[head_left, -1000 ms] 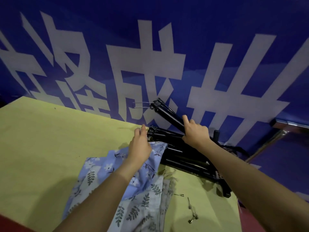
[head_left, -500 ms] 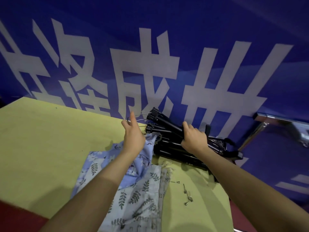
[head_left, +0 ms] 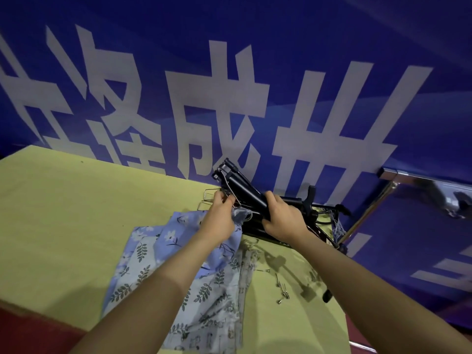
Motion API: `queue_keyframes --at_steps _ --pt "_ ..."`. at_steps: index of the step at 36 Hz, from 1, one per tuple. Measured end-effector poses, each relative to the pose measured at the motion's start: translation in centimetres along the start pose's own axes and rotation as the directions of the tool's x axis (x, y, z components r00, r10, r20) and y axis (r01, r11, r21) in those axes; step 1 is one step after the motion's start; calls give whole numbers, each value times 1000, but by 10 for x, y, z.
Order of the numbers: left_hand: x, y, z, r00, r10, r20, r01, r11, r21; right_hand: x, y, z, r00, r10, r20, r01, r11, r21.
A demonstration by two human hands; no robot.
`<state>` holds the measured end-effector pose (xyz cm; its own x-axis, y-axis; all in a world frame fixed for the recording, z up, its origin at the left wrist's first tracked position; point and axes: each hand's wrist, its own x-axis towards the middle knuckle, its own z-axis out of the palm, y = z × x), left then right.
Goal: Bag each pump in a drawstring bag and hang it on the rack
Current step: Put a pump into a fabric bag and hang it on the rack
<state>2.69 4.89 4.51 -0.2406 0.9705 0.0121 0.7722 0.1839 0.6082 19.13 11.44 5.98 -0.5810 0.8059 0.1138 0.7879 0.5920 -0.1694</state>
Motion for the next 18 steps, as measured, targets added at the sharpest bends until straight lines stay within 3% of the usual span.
queue_keyframes --at_steps 6,9,11,13,18 --pt "-11 -4 -2 1000 20 -24 -19 999 48 -7 -6 4 1000 11 -25 -9 996 88" --pt "-24 -3 -5 987 40 -155 -37 999 25 -6 -5 5 998 60 -34 -56 992 110" --pt "-30 -5 -9 966 -81 -245 102 992 72 -6 -2 4 996 83 -37 -78 991 113" --pt "-33 -8 -11 940 -242 -240 285 944 165 -8 1 3 996 87 -35 -82 991 109" --pt "-32 -15 -19 900 -395 -186 437 824 362 -16 4 10 999 25 37 -27 998 58"
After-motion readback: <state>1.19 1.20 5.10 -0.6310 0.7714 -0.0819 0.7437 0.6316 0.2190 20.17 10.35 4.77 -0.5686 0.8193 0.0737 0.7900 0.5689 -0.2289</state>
